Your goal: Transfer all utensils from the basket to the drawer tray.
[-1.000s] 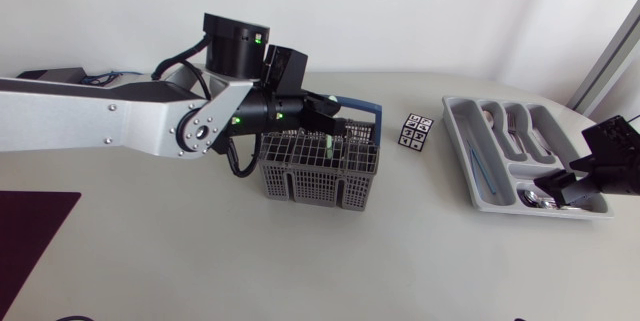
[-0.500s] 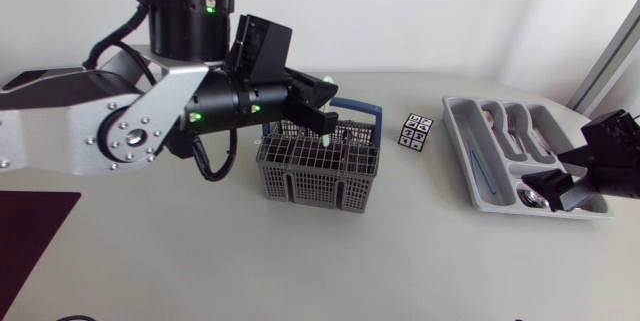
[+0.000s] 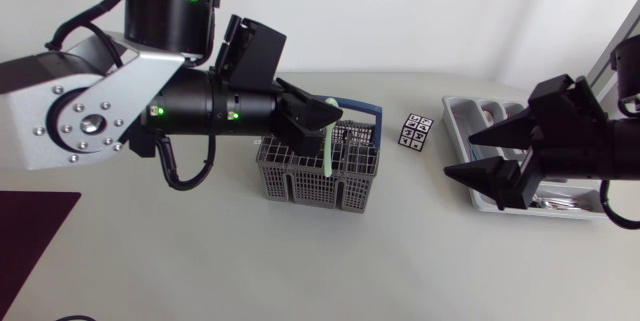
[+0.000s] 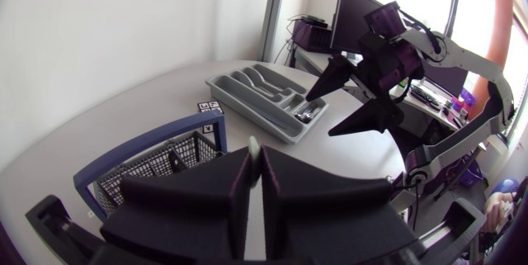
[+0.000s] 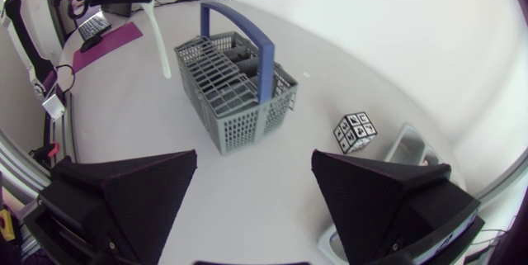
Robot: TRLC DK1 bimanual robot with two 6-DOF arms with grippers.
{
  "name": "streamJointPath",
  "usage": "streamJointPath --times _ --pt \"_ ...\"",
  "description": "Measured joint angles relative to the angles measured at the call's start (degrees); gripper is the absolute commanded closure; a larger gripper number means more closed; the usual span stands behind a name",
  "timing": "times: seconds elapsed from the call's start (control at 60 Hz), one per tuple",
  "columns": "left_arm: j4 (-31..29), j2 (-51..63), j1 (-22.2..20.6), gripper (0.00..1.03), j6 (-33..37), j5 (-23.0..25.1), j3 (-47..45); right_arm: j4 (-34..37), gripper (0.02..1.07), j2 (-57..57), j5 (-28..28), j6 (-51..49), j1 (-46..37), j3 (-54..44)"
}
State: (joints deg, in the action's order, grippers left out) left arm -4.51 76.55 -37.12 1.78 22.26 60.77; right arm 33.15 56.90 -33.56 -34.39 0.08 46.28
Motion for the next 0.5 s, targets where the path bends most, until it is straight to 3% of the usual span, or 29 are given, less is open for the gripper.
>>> streamJointPath --times 0.2,0.5 --pt "-5.5 0.5 0.7 0.97 0.0 7.9 4.0 -4.6 0.08 3.4 -4.5 5.8 10.1 1.0" --pt "-8.0 2.7 1.5 0.97 -0.1 15.3 6.2 -11.4 0.23 9.0 -6.6 13.5 20.9 4.7"
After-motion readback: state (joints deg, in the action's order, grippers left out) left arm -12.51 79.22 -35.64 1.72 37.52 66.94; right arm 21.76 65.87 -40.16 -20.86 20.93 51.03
